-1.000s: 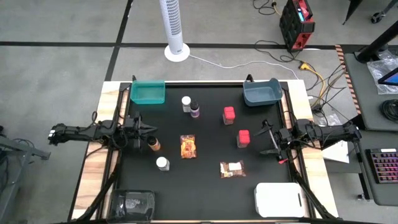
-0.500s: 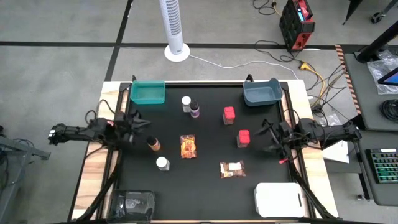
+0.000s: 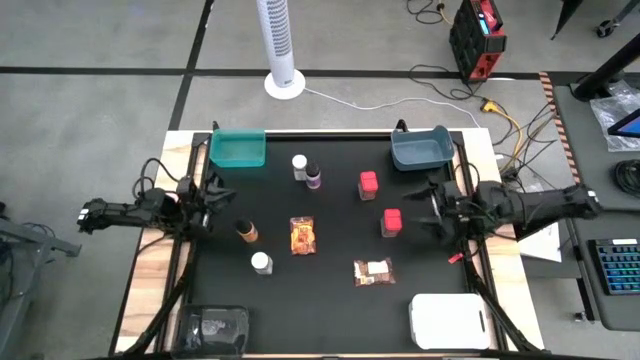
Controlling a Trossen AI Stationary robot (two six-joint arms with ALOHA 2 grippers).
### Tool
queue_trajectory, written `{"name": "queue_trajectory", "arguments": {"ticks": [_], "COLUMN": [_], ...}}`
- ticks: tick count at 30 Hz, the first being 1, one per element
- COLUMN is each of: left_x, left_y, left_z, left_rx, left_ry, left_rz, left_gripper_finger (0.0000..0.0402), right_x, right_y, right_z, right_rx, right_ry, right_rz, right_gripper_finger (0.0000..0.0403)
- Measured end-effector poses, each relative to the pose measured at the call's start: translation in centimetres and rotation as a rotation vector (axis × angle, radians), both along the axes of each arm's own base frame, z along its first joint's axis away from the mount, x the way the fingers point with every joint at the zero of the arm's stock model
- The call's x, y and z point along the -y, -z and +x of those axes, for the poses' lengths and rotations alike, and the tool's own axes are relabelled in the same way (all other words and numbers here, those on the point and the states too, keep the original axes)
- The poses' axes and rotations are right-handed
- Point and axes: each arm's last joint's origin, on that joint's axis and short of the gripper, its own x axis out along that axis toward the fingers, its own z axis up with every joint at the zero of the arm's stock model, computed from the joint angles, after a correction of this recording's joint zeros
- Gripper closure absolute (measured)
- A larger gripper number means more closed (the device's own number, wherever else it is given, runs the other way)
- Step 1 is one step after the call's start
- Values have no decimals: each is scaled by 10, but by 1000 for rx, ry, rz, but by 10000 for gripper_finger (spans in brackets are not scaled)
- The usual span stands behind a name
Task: Sort spices by type
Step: Put the top red seasoning can into the dark blue bin
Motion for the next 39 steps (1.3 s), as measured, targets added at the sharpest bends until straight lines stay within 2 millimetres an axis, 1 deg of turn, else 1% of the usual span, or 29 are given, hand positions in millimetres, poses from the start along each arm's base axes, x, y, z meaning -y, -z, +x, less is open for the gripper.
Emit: {"name": "queue_trajectory", "arguments": {"ticks": [3,7,11,13,16,20,25,28,30,36,39], "left_x": [0,0,0,0,0,1,0,0,1,1,1], "left_y": [1,2,6,6,5,7,4,-5,-15,-41,-46], "left_z": [1,2,5,7,8,14,28,42,52,80,92], "left_rx": [-25,-44,-84,-94,-83,-109,-229,-332,-414,-716,-782], "left_ry": [-23,-42,-35,-33,-40,-31,-70,-89,-109,-207,-232], "left_rz": [53,77,65,62,61,43,-43,-48,-38,93,159], "left_gripper_finger": [402,402,402,402,402,402,402,402,402,402,402], "right_x": [1,7,16,22,28,32,32,33,33,34,34], "right_y": [-15,-32,-46,-56,-61,-71,-78,-83,-85,-88,-87], "right_z": [18,35,45,50,54,60,69,75,79,91,99], "right_rx": [-155,-338,-508,-536,-634,-676,-675,-660,-656,-661,-667], "right_ry": [73,251,381,431,474,485,473,470,469,469,470], "right_rz": [34,101,170,213,207,190,181,180,181,180,179], "right_gripper_finger": [48,48,48,48,48,48,48,48,48,48,48]}}
